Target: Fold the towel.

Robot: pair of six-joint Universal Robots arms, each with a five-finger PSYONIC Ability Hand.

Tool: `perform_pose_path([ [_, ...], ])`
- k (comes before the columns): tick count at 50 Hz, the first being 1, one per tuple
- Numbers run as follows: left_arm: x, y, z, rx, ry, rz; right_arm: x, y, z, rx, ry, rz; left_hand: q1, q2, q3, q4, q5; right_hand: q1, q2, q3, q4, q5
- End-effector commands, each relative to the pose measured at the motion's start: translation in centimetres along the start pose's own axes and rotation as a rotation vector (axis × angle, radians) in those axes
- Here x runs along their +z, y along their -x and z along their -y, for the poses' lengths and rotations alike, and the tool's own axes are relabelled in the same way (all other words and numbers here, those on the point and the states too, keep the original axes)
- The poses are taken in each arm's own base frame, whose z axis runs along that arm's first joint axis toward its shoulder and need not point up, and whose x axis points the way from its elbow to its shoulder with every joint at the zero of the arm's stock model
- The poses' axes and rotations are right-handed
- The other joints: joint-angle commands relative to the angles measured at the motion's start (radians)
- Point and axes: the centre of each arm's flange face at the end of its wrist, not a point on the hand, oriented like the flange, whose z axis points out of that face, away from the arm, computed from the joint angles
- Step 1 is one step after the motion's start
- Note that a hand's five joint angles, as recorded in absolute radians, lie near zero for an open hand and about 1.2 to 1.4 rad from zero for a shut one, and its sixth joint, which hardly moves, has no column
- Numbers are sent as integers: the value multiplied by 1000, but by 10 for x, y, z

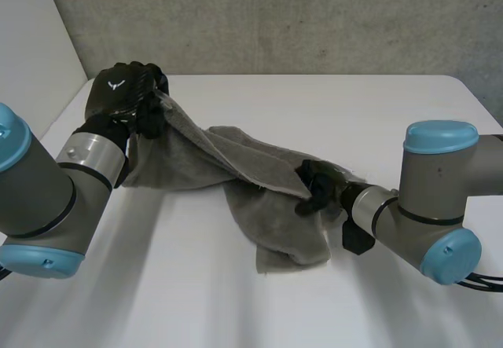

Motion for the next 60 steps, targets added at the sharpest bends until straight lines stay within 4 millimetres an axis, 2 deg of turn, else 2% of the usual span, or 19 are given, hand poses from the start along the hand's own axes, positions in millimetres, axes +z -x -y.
perform_pose_path([
  [1, 12, 3, 12, 5, -46, 4, 10, 4, 24, 28, -54, 58, -77, -111, -199, -183, -299, 228, 223, 248, 241, 233],
  [2, 17, 5, 17, 8, -67, 9, 10, 6, 41, -11, -100, 54, -77, -111, -199, -183, -299, 228, 223, 248, 241, 233],
  [3, 17, 5, 17, 8, -67, 9, 10, 6, 41, -11, -101, 54, -77, -111, -199, -183, -299, 228, 223, 248, 241, 233],
  [5, 35, 9, 21, 13, -94, 19, 9, 14, 85, -151, -235, 30, -77, -111, -199, -183, -299, 228, 223, 248, 241, 233],
  [6, 35, 9, 21, 13, -95, 19, 9, 14, 85, -152, -235, 29, -77, -111, -199, -183, -299, 228, 223, 248, 241, 233],
  [8, 58, 10, 28, 25, -137, 21, 2, 16, 135, -361, -403, -60, -77, -111, -199, -183, -299, 228, 223, 248, 241, 233],
  [11, 69, 11, 37, 30, -176, 22, -3, 21, 155, -477, -476, -107, -77, -111, -199, -183, -299, 228, 223, 248, 241, 233],
  [13, 88, 13, 55, 41, -256, 38, -9, 34, 191, -720, -666, -195, -77, -111, -199, -183, -299, 228, 223, 248, 241, 233],
  [19, 102, 17, 88, 45, -383, 68, -13, 50, 213, -1015, -941, -316, -77, -111, -199, -183, -299, 228, 223, 248, 241, 233],
  [21, 104, 20, 98, 39, -437, 105, -27, 61, 219, -1125, -1049, -383, -77, -111, -199, -183, -299, 228, 223, 248, 241, 233],
  [25, 104, 20, 92, 39, -427, 104, -25, 62, 206, -1139, -984, -371, -77, -111, -199, -183, -299, 228, 223, 248, 241, 233],
  [30, 98, 19, 58, 47, -329, 94, -6, 43, 173, -1131, -764, -338, -77, -111, -199, -183, -299, 228, 223, 248, 241, 233],
  [35, 77, 11, -1, 88, -139, 24, 13, 20, 116, -1108, -473, -281, -77, -111, -199, -183, -299, 228, 223, 248, 241, 233],
  [38, 70, 8, -15, 97, -95, 3, 13, 17, 105, -1102, -422, -270, -77, -111, -199, -183, -299, 228, 223, 248, 241, 233],
  [40, 57, 6, -36, 115, -21, -16, 13, 11, 90, -1096, -353, -262, -77, -111, -199, -183, -299, 228, 223, 248, 241, 233],
  [46, 39, 5, -54, 146, 66, -22, 8, 2, 72, -1070, -226, -253, -77, -111, -199, -183, -299, 132, 127, 152, 145, 138],
  [48, 27, 4, -63, 158, 124, -30, 2, -1, 63, -1045, -135, -242, -77, -111, -199, -183, -299, -197, -202, -178, -185, -192],
  [56, 5, 4, -56, 161, 151, -33, -5, -7, 41, -966, -16, -221, -77, -111, -199, -183, -299, -595, -600, -576, -582, -590],
  [60, -1, 4, -53, 160, 150, -31, -6, -9, 37, -897, -4, -218, -77, -111, -199, -183, -299, -616, -621, -597, -603, -611],
])
